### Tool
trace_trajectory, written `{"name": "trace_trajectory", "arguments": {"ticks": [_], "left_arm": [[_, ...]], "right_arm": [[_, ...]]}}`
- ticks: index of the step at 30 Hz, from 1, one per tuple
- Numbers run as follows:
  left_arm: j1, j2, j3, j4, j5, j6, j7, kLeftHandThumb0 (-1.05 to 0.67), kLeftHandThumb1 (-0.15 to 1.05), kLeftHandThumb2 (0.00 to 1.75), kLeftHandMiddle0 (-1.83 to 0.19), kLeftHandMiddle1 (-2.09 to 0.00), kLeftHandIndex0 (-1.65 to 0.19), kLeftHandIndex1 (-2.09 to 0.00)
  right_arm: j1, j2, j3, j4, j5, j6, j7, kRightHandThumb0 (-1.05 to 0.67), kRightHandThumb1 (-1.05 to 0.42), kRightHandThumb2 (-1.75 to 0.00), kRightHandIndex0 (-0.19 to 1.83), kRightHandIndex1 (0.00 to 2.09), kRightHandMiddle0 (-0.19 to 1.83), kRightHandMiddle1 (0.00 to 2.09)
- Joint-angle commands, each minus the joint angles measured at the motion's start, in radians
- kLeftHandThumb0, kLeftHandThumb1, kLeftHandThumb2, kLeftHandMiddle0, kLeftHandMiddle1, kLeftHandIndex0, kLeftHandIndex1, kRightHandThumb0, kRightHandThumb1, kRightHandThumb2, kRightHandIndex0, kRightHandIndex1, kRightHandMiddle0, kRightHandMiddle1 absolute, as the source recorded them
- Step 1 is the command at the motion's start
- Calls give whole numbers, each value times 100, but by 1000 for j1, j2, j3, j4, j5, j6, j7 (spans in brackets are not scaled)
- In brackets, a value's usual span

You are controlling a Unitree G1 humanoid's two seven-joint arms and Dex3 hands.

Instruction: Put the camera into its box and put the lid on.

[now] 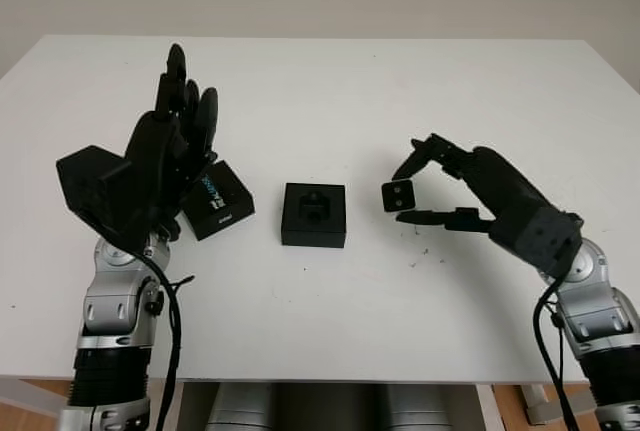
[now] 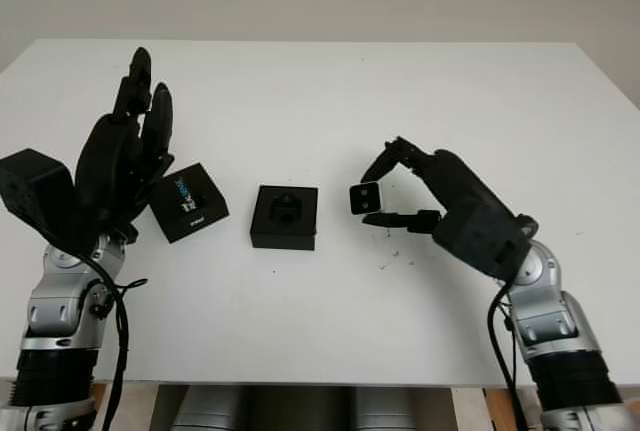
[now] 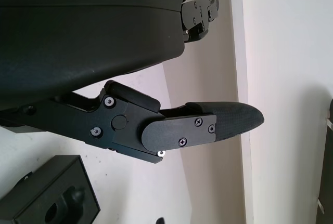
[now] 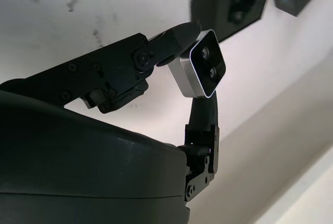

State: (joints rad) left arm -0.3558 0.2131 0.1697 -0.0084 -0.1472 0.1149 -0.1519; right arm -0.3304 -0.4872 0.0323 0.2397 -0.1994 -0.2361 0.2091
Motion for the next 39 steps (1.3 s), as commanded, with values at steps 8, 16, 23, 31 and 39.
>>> {"name": "trace_trajectory", "arguments": {"ticks": [8, 16, 23, 31, 39], "left_arm": [[-6, 10, 4, -1, 4, -9, 2, -72, 105, 54, 19, 0, 19, 0], [-2, 5, 7, -7, -5, -2, 3, -73, 105, 54, 19, 0, 19, 0], [5, 8, 10, -8, -5, -12, 2, -73, 105, 54, 19, 0, 19, 0], [13, 9, 14, -17, -4, -6, 4, -73, 105, 54, 19, 0, 19, 0], [11, 15, 12, -18, -4, 3, 0, -72, 105, 54, 19, -1, 19, 0]], "right_arm": [[-116, 124, 24, 133, -6, -80, -80, -43, -95, -5, 17, 3, 33, 160], [-195, 240, 42, 255, 30, -50, -81, -45, -93, -5, 17, 4, 38, 160], [-216, 318, 39, 308, 82, 29, -59, -46, -93, -5, 17, 5, 35, 163], [-180, 366, 44, 261, 111, 144, -46, -47, -93, -5, 20, 6, 34, 165], [-124, 381, 44, 183, 132, 205, -43, -46, -93, -5, 19, 6, 35, 166]]}}
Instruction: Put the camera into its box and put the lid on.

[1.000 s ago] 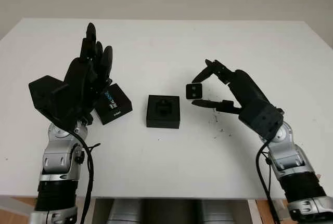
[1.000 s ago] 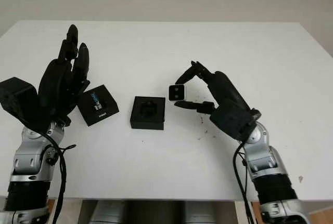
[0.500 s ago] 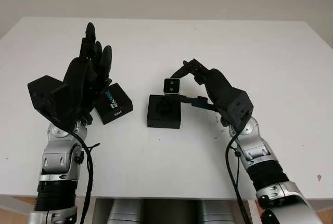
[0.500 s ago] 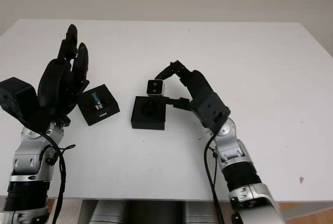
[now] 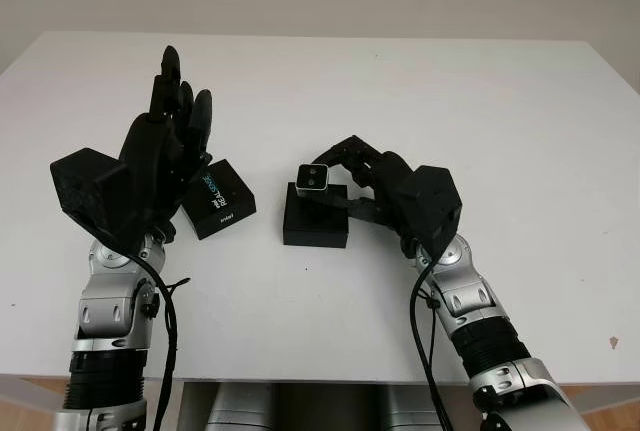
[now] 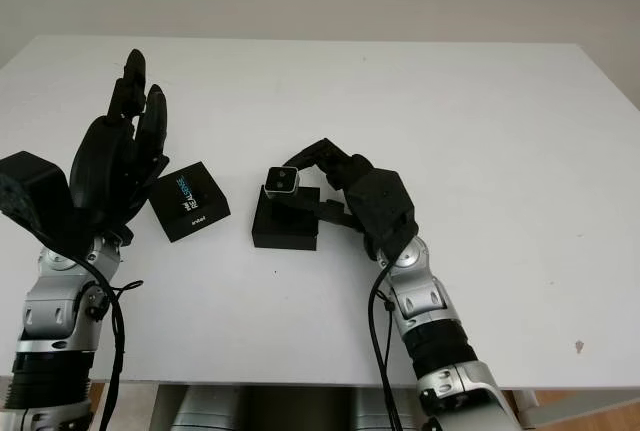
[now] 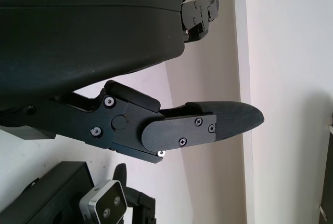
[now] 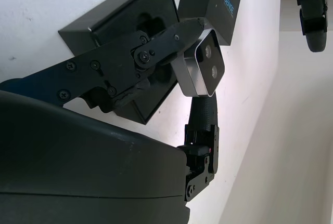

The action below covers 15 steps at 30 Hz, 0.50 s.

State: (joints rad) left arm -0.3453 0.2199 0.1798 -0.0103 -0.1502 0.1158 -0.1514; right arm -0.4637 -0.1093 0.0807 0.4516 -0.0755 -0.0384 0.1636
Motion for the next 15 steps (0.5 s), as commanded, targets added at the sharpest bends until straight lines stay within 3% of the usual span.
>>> {"name": "trace_trajectory", "arguments": {"ticks": [1, 15], "left_arm": [[-1, 9, 1, -15, 0, 2, -1, -72, 105, 54, 19, -1, 19, 0], [-4, 11, 1, -13, 0, 5, -1, -73, 105, 54, 19, 0, 19, 0]], "right_arm": [[14, 4, -5, -36, 11, 11, 5, -46, -93, -5, 19, 6, 35, 166], [66, -3, -11, -153, 13, 80, 2, -46, -93, -5, 21, 6, 34, 165]]}}
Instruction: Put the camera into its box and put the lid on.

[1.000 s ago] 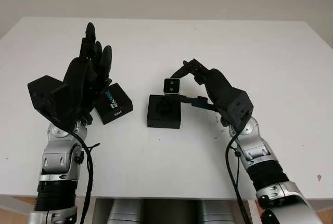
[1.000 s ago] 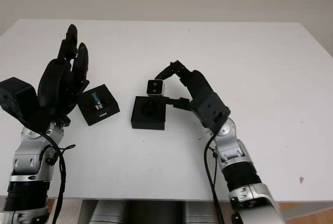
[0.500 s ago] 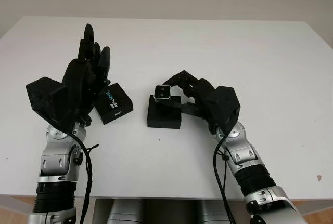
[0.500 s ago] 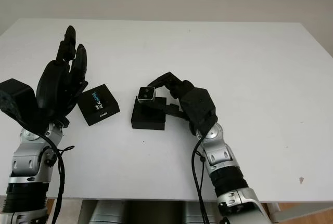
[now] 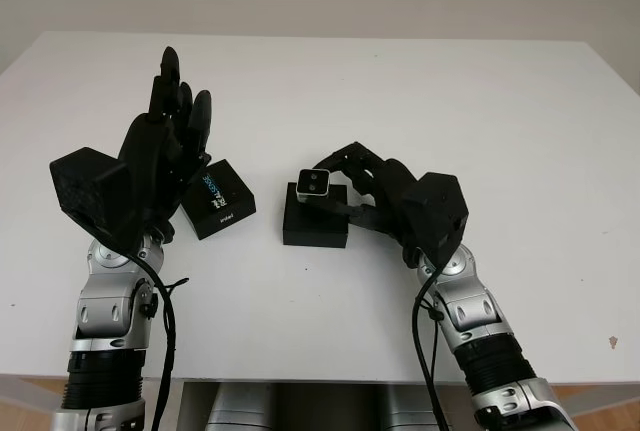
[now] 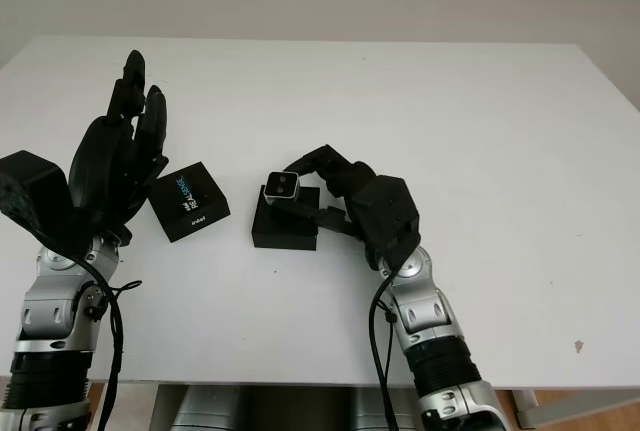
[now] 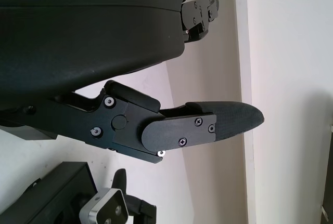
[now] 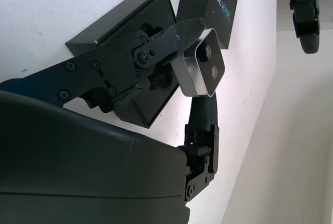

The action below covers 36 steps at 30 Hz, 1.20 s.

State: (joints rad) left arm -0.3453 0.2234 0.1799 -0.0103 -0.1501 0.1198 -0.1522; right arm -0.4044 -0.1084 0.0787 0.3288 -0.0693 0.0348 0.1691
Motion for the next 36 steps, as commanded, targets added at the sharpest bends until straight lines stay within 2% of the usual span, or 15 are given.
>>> {"name": "trace_trajectory", "arguments": {"ticks": [1, 36], "left_arm": [[-4, 7, 0, -14, 0, 1, 0, -73, 105, 54, 19, 0, 19, 0], [-5, 12, 0, -16, 3, -2, -3, -73, 105, 54, 19, 0, 19, 0]], "right_arm": [[8, -4, -10, -35, 7, 12, -3, -46, -93, -5, 20, 6, 34, 165], [6, -34, 3, 6, -16, 13, 23, -44, -93, -5, 22, 6, 35, 165]]}}
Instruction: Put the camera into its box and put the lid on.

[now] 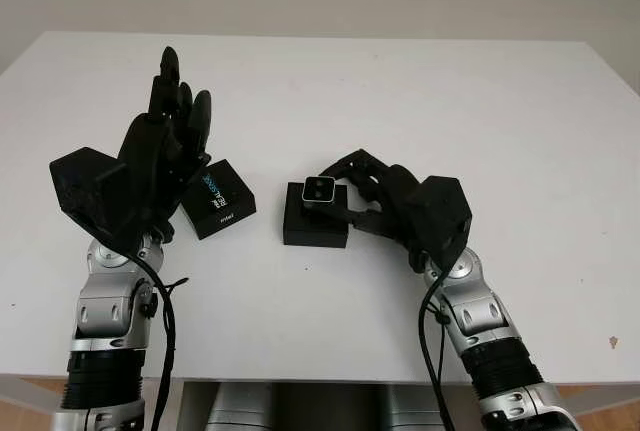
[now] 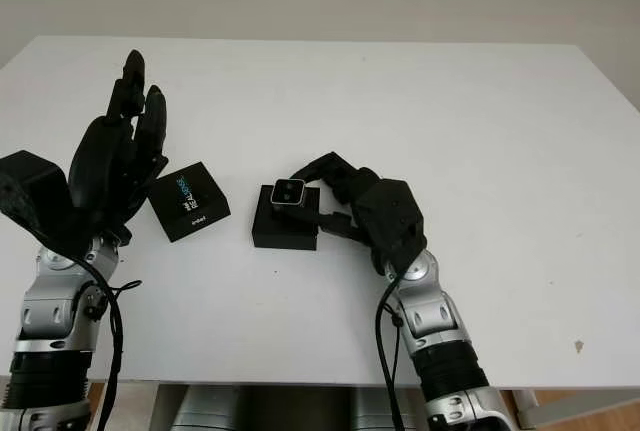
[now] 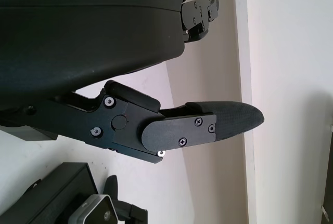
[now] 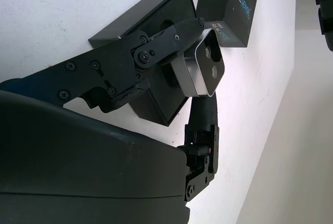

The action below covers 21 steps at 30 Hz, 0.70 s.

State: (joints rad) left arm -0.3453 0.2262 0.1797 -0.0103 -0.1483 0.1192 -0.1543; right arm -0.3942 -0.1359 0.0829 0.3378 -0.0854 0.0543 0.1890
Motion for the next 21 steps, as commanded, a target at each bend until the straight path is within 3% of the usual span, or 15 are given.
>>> {"name": "trace_trajectory", "arguments": {"ticks": [1, 21], "left_arm": [[-5, 8, 0, -16, 3, -2, 1, -73, 105, 55, 19, 0, 19, 0], [-6, 7, 1, -22, -3, 8, 4, -74, 105, 53, 19, 0, 19, 0]], "right_arm": [[-4, -7, -1, -2, 1, -6, 5, -44, -93, -5, 22, 6, 35, 165], [-19, -12, 7, 44, -20, -20, 13, -43, -93, -6, 21, 5, 34, 165]]}}
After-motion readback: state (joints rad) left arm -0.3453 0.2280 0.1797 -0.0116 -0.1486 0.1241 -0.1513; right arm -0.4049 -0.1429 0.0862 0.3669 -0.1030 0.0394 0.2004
